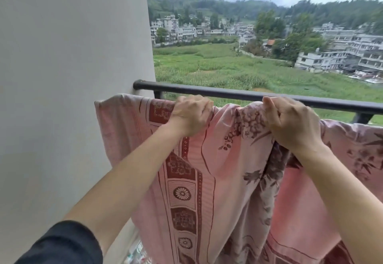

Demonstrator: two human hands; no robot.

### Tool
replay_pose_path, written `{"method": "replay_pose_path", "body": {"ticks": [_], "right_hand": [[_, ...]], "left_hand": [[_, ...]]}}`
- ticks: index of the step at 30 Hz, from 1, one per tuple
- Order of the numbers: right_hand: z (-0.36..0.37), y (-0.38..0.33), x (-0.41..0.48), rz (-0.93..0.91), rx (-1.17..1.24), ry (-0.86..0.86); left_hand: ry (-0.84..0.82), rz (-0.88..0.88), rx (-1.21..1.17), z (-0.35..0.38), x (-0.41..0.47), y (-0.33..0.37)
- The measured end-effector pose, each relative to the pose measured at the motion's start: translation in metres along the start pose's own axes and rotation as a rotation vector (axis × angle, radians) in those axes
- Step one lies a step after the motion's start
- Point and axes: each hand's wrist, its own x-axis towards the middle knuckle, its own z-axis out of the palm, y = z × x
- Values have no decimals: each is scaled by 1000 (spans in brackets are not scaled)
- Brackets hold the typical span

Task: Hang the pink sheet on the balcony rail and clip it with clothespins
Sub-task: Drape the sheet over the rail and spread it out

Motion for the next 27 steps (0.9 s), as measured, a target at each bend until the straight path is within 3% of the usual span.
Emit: {"method": "replay_pose_path", "body": {"ticks": [4,7,13,16,19,23,25,27], "right_hand": [[-19,40,-21,-46,-199,-35],[-32,82,-33,-2,-222,29],[-71,186,-52,488,-292,6],[-79,192,-55,634,-384,89],[-66,148,-54,501,-356,165],[-42,85,-61,100,-188,-10],[-44,89,-60,55,-155,36],[-58,114,-56,184,-85,159]], "left_hand": [[82,-55,-86,17,5,31],[39,-17,-119,21,14,58],[167,7,24,32,3,63],[214,3,24,36,4,62],[257,-21,4,40,3,65],[175,-74,22,41,3,73],[168,-80,19,43,0,74],[165,-106,-7,43,-2,74]]}}
